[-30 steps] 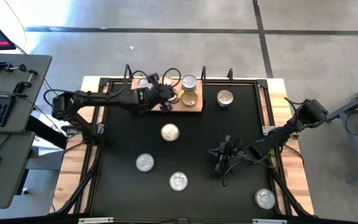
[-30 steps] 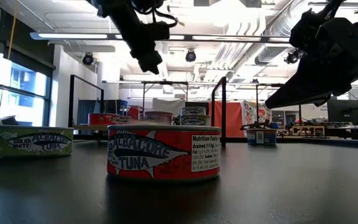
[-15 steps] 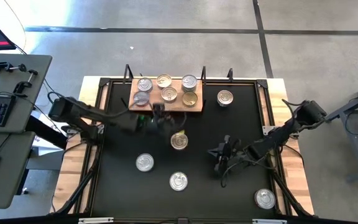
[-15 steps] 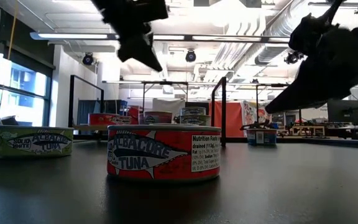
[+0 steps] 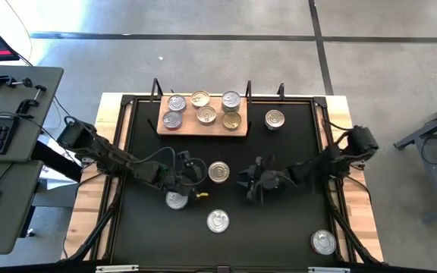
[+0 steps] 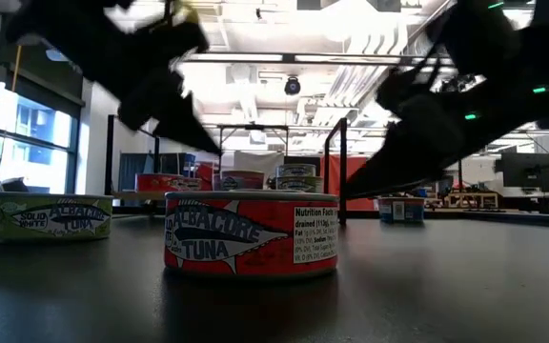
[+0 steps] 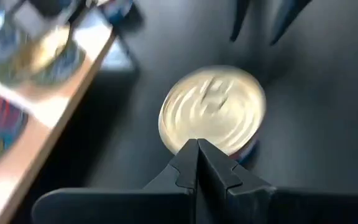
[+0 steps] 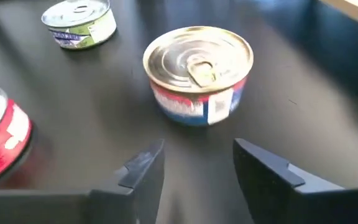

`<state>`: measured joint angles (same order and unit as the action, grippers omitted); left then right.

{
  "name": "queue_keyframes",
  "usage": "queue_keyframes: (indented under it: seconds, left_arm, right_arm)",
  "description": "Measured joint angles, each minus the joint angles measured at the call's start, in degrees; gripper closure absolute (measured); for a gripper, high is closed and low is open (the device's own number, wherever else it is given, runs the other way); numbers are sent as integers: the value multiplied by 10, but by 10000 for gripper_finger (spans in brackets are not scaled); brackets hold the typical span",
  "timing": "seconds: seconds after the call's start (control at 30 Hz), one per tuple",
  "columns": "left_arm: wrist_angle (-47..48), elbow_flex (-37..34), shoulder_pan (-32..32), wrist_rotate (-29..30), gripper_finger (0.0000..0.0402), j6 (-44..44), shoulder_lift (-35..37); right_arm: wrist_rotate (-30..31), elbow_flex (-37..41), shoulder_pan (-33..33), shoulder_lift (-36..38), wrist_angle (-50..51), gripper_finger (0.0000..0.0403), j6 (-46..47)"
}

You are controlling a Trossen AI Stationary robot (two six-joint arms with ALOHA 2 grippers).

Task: Stack canned seafood by type on shelf
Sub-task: Stack the blue and pink tuna can on top of the blue and pink tuna can on the shelf

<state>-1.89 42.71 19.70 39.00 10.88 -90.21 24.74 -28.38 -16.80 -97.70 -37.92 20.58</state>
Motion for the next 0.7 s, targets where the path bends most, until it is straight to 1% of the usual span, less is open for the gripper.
queue_keyframes:
  seconds: [0.07, 0.17, 0.27, 0.37, 0.47, 0.53, 0.6, 0.7]
  left_arm:
    - [14, -15, -9, -7, 401, 27, 0]
    - [4, -34, -22, -35, 401, 50, 0]
    - [-9, -47, -28, -45, 401, 55, 0]
    - [-61, -59, -28, -58, 401, 32, 0]
    - [-101, -67, -26, -77, 401, 10, 0]
    - [-112, -67, -25, -76, 401, 1, 0]
    - [-113, -67, -26, -60, 401, 3, -1]
    - [-109, -67, -44, -53, 401, 22, -11]
  right_arm:
    - [-34, -27, 22, -23, 4, 216, -17]
    - [-56, -78, 42, -60, 45, 215, -41]
    - [-59, -139, 57, -87, 142, 215, -56]
    - [-63, -201, 71, -100, 259, 215, -54]
    - [-62, -245, 82, -104, 334, 215, -47]
    - [-59, -266, 88, -104, 367, 215, -52]
    - [-59, -285, 92, -104, 389, 215, -61]
    - [-80, -301, 97, -104, 410, 215, -67]
